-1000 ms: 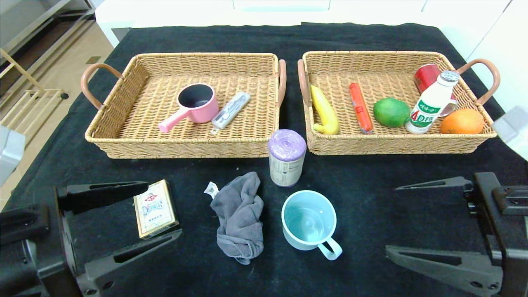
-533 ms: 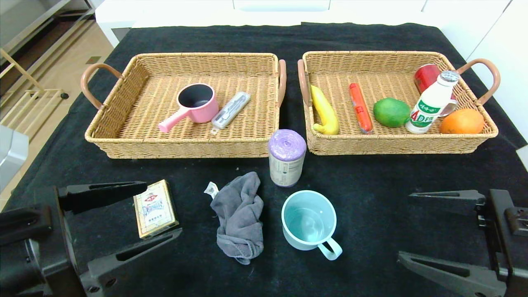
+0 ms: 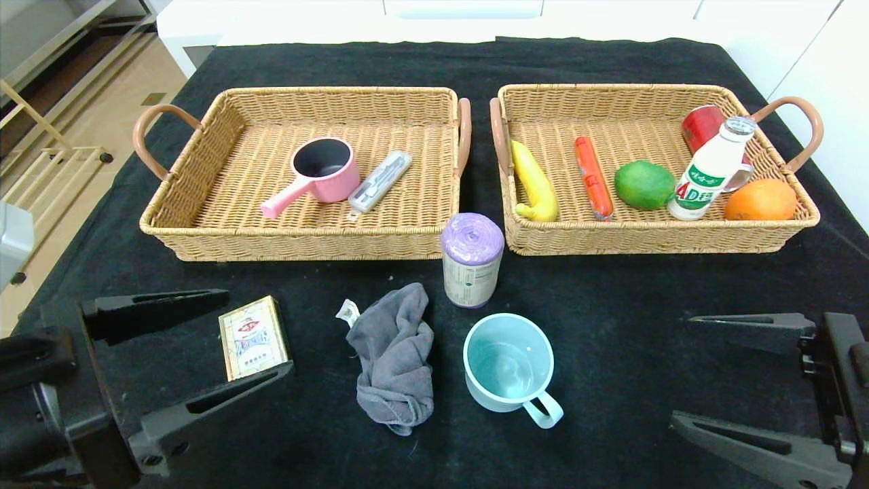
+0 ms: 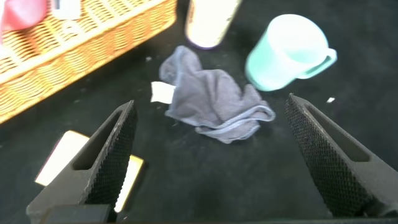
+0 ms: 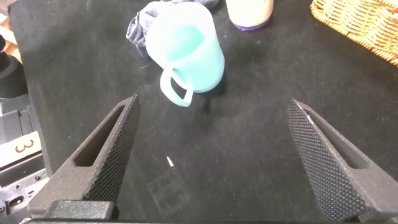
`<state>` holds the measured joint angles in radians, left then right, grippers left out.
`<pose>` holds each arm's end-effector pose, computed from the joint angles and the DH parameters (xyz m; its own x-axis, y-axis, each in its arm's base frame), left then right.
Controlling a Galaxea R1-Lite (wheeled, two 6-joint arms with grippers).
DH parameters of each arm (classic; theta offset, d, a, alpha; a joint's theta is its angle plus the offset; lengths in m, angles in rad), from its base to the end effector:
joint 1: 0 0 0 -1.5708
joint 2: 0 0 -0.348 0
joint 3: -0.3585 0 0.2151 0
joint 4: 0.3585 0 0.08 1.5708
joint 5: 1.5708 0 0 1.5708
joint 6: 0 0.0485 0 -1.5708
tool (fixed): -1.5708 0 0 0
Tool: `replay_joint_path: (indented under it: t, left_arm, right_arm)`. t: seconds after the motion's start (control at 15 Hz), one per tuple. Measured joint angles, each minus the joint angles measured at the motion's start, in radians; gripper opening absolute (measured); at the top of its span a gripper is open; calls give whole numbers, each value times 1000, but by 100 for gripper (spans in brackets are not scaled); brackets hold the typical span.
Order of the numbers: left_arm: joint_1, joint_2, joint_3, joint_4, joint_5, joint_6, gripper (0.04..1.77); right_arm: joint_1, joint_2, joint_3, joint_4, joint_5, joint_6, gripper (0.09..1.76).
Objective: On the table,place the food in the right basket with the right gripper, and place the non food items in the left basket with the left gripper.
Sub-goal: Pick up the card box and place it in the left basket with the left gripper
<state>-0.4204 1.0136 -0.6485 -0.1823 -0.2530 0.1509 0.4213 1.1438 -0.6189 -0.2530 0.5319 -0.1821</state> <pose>0.1374 -0.0747 0.2709 0.7670 -0.6171 -0.1760 0.6377 0.7634 0.1028 0.1591 0.0982 0.2484 0.5502 0.8023 -0.2315 -0.8295 0.5571 -0.0405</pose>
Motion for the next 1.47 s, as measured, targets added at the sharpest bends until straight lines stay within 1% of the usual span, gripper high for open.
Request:
replay_joint_path:
  t: [0.13,0.2,0.27,0.4,0.47,0.53,0.6,0.73,0.93,1.07,1.27,1.47]
  left_arm:
    - [0,-1,-10,9,66,0,172]
    - [0,0,-20,14,110,0,172]
    - [-2,2,-31,33,167,0,172]
    - [-11,6,-74,168,273,-12,172]
    - [-13,9,-101,244,319,-34,172]
    - [-15,14,-139,328,357,-85,172]
    - [-15,24,-174,396,381,-149,172]
    - [-13,62,-254,526,406,-281,172]
    - [8,160,-358,639,421,-446,172]
    - [37,237,-410,673,422,-510,172]
    - [98,344,-481,745,423,-592,172]
    - [127,429,-520,762,421,-653,172]
  right_arm:
    - [-1,-2,0,0,0,0,170]
    - [-1,-2,0,0,0,0,171]
    - [-1,-3,0,0,0,0,171]
    - [-2,-3,0,0,-2,-1,171]
    - [-3,-3,0,1,-3,0,171]
    - [-3,-3,0,0,-5,0,171]
    - [-4,-3,0,0,-6,-1,171]
    - [-15,-2,-1,0,-7,-1,171]
    - [-36,-2,-7,-1,-7,-1,171]
    - [-47,-3,-10,-1,-8,-3,171]
    - [-50,-3,-10,-1,-7,-7,171]
    - [-50,-3,-10,-1,-7,-7,171]
